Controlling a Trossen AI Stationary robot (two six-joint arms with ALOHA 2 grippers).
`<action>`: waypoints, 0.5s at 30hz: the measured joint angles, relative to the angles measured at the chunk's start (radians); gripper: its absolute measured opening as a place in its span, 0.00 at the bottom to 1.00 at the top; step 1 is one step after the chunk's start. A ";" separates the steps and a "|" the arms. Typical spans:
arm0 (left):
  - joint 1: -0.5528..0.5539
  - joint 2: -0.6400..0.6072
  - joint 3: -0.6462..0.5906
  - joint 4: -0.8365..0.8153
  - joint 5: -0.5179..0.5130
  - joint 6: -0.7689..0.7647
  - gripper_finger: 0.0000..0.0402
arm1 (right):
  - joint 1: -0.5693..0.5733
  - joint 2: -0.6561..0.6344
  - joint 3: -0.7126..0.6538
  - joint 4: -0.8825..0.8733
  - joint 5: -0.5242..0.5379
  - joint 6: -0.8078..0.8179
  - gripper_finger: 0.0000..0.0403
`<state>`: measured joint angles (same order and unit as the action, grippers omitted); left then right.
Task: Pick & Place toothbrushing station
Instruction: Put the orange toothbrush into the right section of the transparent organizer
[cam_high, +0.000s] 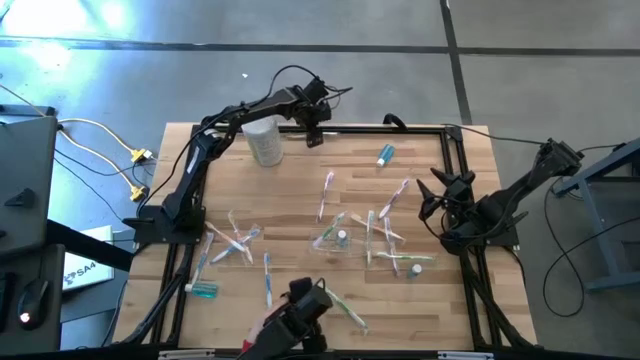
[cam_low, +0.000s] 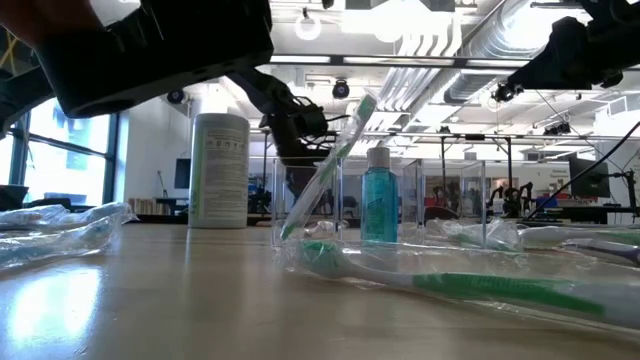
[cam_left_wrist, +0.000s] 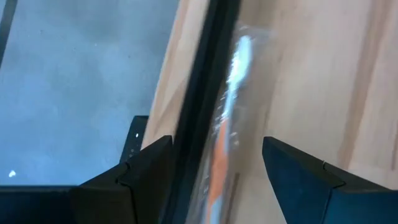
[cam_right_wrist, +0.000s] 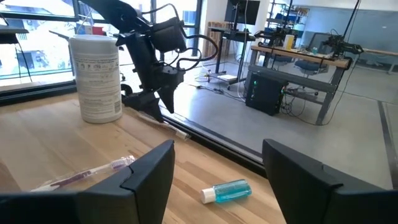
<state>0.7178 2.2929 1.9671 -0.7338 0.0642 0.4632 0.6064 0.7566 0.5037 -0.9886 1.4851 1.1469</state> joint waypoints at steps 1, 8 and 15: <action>0.005 0.000 0.000 0.001 -0.001 -0.001 0.61 | 0.000 0.005 0.000 0.000 0.001 0.000 0.59; 0.001 0.002 0.000 0.004 0.009 0.003 0.61 | -0.028 0.027 0.000 0.000 0.004 0.000 0.59; 0.002 0.044 0.003 0.008 0.008 0.003 0.61 | -0.082 0.056 0.000 0.003 -0.018 0.000 0.59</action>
<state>0.7200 2.3369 1.9701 -0.7259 0.0724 0.4665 0.5248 0.8131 0.5037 -0.9853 1.4666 1.1473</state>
